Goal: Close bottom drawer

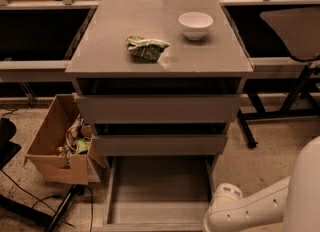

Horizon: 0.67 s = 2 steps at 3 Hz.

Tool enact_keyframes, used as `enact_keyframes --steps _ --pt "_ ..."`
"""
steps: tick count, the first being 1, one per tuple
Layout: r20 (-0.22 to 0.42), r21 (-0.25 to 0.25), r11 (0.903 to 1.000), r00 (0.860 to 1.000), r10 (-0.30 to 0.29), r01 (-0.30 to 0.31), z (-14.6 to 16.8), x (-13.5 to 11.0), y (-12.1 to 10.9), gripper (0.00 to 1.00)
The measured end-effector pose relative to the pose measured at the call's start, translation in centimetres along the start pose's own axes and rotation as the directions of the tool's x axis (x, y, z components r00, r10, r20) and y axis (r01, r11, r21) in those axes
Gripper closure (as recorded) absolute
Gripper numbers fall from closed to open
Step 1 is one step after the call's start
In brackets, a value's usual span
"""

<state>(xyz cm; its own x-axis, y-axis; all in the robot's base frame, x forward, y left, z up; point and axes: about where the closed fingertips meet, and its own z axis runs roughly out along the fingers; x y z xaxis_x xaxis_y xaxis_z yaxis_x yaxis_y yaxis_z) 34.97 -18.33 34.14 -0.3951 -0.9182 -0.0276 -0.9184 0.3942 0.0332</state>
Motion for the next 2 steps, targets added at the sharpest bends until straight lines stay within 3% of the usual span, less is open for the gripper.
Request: enact_keyframes --steps 1,2 --pt "-0.003 0.020 0.9975 0.998 -0.068 0.068 0.73 0.04 -0.31 0.42" --pt "-0.003 0.020 0.9976 0.998 -0.066 0.066 0.65 0.03 -0.30 0.65"
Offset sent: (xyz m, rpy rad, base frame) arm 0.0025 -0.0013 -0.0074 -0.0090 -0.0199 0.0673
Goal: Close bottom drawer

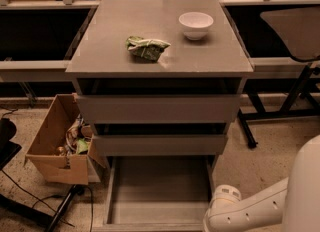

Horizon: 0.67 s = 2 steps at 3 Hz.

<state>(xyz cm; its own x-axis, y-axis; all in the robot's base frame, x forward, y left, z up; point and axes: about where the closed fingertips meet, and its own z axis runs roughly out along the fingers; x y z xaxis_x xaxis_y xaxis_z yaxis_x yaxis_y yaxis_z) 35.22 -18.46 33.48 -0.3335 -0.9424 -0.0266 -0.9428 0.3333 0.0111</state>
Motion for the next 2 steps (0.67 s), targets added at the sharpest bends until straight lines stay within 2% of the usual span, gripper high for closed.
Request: enact_keyframes --steps 1,2 --pt "-0.007 -0.009 0.9999 1.000 -0.012 0.012 3.1 0.1 0.0 0.96" --pt "-0.003 -0.032 0.9985 0.999 0.044 -0.044 9.2 0.3 1.8 1.00"
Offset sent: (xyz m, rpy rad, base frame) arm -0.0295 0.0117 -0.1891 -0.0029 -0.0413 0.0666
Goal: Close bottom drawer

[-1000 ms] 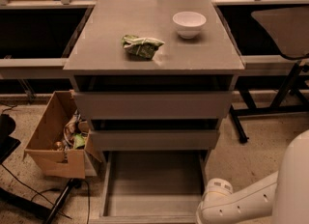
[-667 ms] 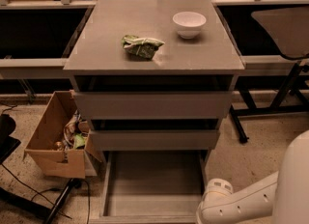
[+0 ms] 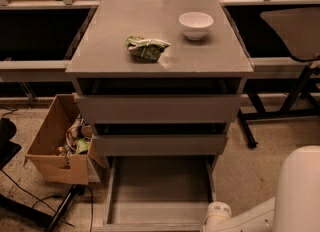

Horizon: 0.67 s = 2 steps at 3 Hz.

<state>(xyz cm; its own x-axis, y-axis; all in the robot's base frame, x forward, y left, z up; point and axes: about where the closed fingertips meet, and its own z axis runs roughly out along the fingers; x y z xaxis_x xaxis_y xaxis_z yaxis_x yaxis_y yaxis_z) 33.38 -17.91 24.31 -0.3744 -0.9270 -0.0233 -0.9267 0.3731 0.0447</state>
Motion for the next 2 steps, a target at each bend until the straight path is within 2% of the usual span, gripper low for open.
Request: enact_keyframes --steps 1,2 --pt "0.017 0.015 0.9940 0.994 0.108 -0.108 5.8 0.1 0.6 1.00" --pt "0.111 0.134 0.9791 0.984 0.139 -0.153 10.6 -1.3 -4.5 1.00"
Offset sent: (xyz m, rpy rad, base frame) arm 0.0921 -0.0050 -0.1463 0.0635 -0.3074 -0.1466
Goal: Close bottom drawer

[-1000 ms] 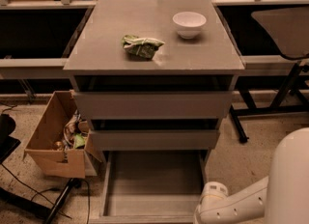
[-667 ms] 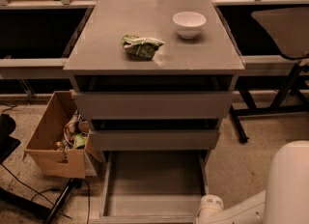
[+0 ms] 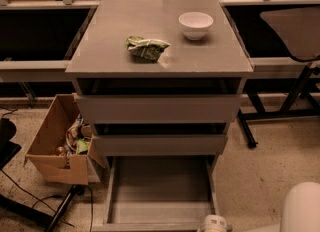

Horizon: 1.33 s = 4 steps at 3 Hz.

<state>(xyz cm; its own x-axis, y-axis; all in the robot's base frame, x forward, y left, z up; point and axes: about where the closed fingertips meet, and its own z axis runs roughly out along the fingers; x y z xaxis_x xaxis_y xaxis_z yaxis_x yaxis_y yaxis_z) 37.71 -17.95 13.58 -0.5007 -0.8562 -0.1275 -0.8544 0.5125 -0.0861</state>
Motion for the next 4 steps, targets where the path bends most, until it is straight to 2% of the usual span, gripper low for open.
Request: enact_keyframes --steps 1,2,3,4 --pt "0.011 0.015 0.9999 1.000 0.002 -0.002 0.2 -0.3 -0.4 1.00" --pt "0.100 0.125 0.9920 0.995 0.003 -0.016 -0.4 -2.6 -3.8 1.00" --pt "0.100 0.126 0.9920 0.995 0.003 -0.016 -0.3 -2.6 -3.8 1.00" --pt "0.138 0.136 0.9899 0.990 0.019 -0.038 1.0 -3.2 -4.5 1.00"
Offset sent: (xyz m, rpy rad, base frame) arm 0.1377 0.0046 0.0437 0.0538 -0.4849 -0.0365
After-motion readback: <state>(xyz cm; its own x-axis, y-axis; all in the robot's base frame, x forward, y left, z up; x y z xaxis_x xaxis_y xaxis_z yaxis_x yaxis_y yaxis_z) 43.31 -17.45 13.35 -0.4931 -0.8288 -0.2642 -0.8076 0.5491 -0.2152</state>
